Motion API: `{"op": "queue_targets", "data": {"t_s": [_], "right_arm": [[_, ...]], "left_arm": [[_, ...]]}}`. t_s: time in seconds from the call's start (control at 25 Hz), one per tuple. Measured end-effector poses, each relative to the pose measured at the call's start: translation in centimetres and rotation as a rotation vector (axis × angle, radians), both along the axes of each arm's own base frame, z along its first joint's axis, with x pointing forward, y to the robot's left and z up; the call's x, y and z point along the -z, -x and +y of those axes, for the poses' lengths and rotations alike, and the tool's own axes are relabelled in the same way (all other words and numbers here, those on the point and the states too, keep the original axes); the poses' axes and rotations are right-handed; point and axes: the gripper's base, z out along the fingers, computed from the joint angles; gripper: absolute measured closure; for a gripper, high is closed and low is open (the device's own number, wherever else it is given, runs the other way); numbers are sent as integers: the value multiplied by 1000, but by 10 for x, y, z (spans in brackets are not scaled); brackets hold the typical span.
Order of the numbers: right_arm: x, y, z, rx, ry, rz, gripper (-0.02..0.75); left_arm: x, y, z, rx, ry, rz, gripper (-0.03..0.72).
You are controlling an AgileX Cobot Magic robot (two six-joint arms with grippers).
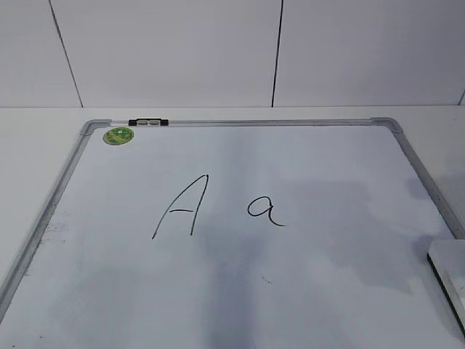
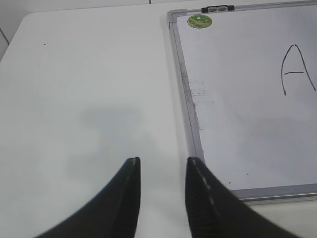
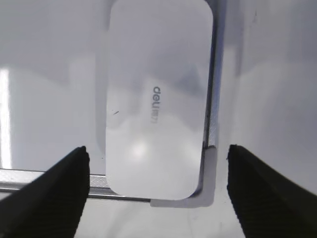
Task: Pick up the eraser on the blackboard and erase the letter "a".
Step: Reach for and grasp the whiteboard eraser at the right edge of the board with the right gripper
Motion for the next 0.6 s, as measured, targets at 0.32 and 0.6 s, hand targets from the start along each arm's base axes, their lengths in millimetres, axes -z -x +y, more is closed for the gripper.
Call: {"op": "queue_targets", "data": {"t_s": [0.32,0.6], "right_arm": [[18,-15,0,2,2,40,76],[28,-23,0,3,3,40,76]], "left_arm": [[0,0,0,0,0,0,454],[0,0,0,0,0,0,454]]}}
